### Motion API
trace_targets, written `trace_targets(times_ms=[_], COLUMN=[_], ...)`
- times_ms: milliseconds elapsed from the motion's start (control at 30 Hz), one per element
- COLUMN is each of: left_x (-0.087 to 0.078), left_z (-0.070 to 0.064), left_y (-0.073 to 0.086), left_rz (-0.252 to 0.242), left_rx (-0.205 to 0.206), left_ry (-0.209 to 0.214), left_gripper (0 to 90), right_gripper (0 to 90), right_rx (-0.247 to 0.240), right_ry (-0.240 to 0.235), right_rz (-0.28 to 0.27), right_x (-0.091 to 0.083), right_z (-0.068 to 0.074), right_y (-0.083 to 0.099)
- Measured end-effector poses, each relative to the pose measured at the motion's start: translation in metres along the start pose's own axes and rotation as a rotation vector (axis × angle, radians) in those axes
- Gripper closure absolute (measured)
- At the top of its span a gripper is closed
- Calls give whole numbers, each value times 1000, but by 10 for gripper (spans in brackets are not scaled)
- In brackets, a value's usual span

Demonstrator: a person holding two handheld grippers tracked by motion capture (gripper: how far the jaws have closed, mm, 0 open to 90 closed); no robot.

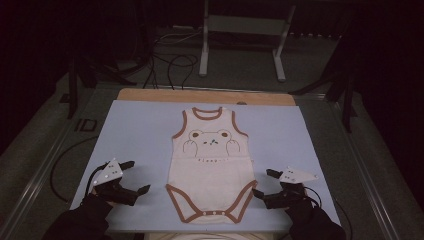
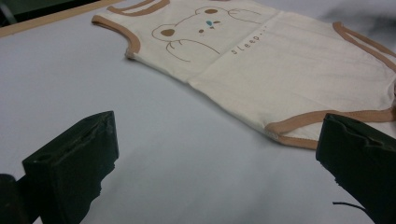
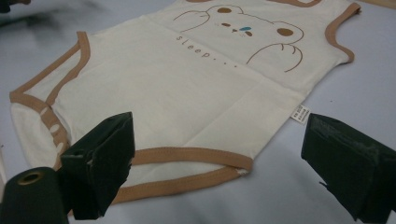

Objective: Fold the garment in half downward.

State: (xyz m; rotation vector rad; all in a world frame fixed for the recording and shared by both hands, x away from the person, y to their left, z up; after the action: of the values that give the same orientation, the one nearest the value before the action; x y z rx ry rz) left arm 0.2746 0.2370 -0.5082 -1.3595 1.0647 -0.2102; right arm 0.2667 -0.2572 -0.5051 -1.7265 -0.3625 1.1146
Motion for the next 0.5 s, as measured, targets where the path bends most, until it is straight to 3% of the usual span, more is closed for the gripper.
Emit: trace_targets(times_ms=[333,500], left_x=[3,5], left_z=[-3,-4], left_y=[-3,-8], left_rz=[15,24], left_rx=[5,7], left_ry=[12,30], left_gripper=[0,0], right_gripper=[99,99], right_rx=[4,-18], right_ry=[38,48], right_rz=[-38,-52], right_x=[-9,-13], right_z=[2,1], right_y=[-13,-23])
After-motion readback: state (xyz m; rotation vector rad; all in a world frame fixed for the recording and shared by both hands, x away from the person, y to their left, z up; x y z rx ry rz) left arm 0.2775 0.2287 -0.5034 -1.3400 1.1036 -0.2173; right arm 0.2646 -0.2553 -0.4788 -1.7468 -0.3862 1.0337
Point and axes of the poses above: each handheld gripper's, and its own axes: x roughly forward along the jaws, y roughly out of its underside, z roughly to its left, the point moved 2 cm from there along x, roughly forward along the jaws, and after that the axes turned 9 degrees about -x, right-handed, at the moved point
